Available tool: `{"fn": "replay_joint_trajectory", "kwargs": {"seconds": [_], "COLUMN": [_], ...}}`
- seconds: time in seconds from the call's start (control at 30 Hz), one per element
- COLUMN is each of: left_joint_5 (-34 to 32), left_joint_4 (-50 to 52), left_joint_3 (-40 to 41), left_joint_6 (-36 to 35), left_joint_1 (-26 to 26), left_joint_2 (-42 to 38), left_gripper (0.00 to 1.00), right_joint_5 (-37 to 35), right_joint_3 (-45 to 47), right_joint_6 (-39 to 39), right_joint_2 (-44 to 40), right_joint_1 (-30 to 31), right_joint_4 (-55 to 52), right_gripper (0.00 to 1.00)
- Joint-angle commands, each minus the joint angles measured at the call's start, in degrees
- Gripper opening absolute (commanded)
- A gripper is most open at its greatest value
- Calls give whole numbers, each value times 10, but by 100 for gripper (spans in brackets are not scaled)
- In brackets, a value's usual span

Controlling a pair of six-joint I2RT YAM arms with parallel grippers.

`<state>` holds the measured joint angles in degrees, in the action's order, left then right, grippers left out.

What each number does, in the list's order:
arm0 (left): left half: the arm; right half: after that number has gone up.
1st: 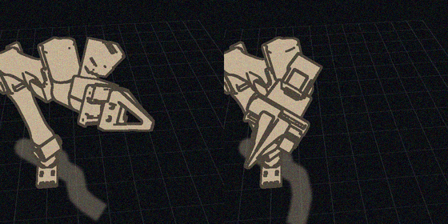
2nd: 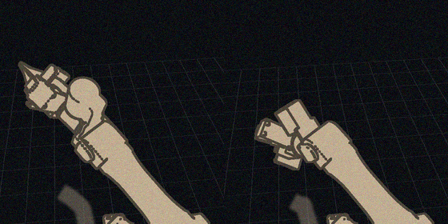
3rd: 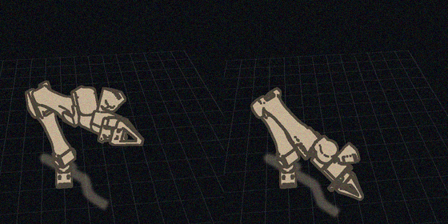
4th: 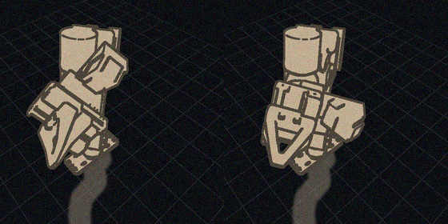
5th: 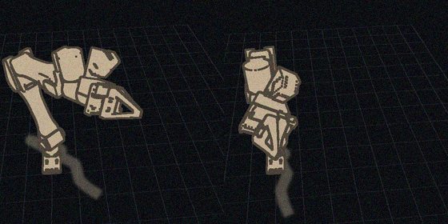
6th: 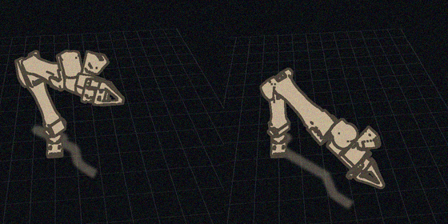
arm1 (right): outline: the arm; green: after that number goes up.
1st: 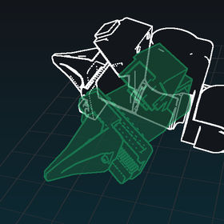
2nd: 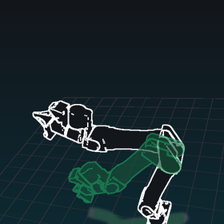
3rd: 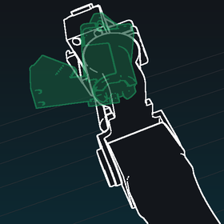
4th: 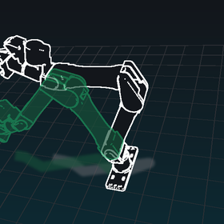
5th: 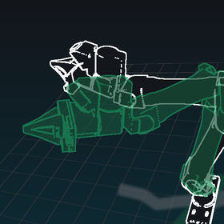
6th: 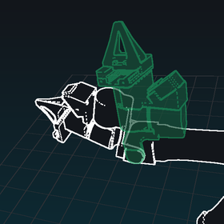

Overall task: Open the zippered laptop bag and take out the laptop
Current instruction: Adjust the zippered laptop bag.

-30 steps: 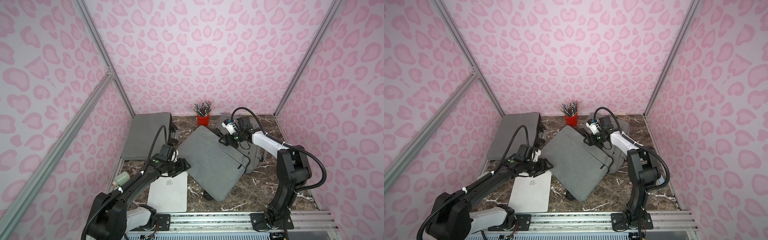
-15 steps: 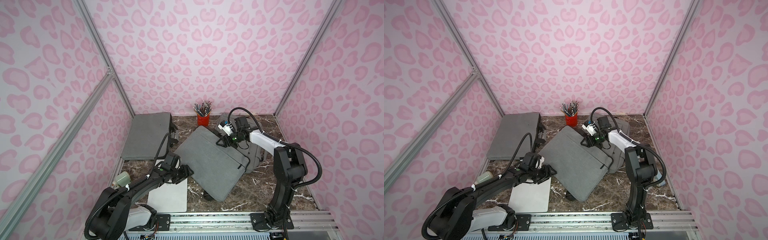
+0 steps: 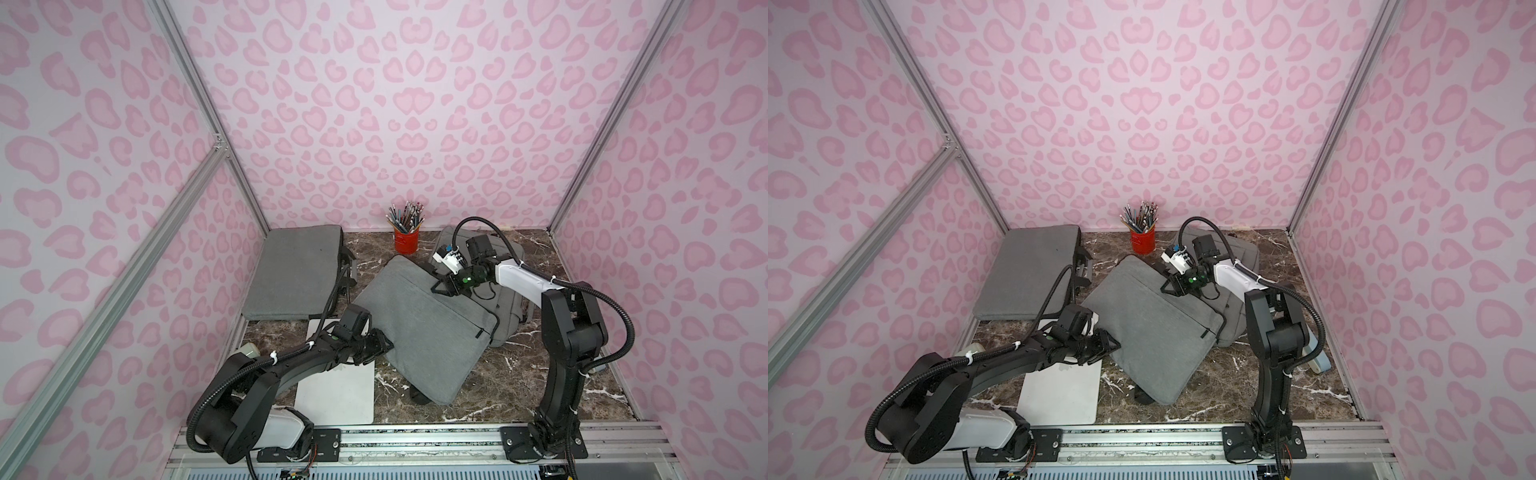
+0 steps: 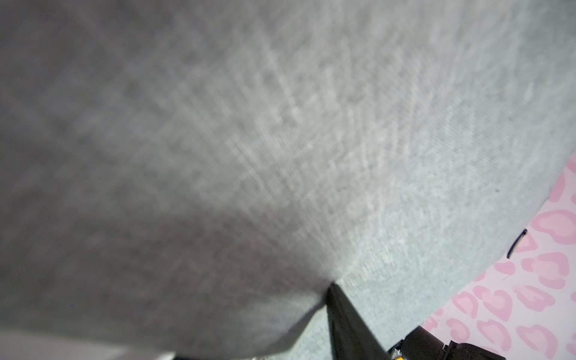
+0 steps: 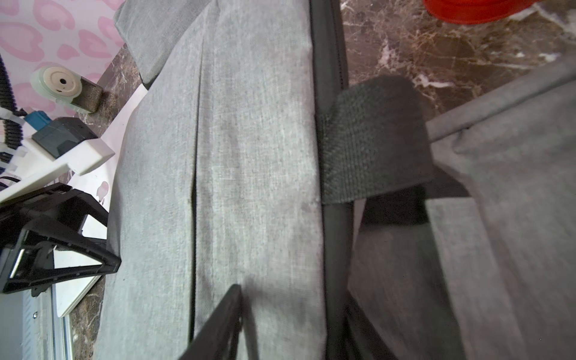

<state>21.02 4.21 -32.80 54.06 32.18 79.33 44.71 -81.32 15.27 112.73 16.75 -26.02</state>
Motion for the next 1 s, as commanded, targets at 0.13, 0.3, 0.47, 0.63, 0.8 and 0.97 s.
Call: {"fn": "replay_joint_trajectory", "kwargs": {"seconds": [0.13,0.3,0.47,0.63,0.8,0.97], "left_joint_5": [-29,-32,-31,-14,39,62], "left_joint_4": [59,120,189,267,316,362], "left_joint_3": [-56,-100,-155,-233,-325,-451], "left_joint_6": [-43,-66,-94,-152,-219,-281], "left_joint_1": [6,6,4,-31,-88,-128], "left_joint_2": [-39,-59,-75,-51,24,113], "left_gripper": [21,8,7,7,4,4], "right_joint_5": [43,56,80,65,-21,-148], "right_joint_3": [6,27,71,125,215,285], "right_joint_6": [9,-21,-76,-167,-314,-463], "right_joint_2": [-5,-41,-97,-172,-267,-336], "right_joint_1": [0,0,-1,3,34,107], "right_joint_4": [-48,-29,11,70,172,248], "right_gripper": [8,0,0,0,0,0]}}
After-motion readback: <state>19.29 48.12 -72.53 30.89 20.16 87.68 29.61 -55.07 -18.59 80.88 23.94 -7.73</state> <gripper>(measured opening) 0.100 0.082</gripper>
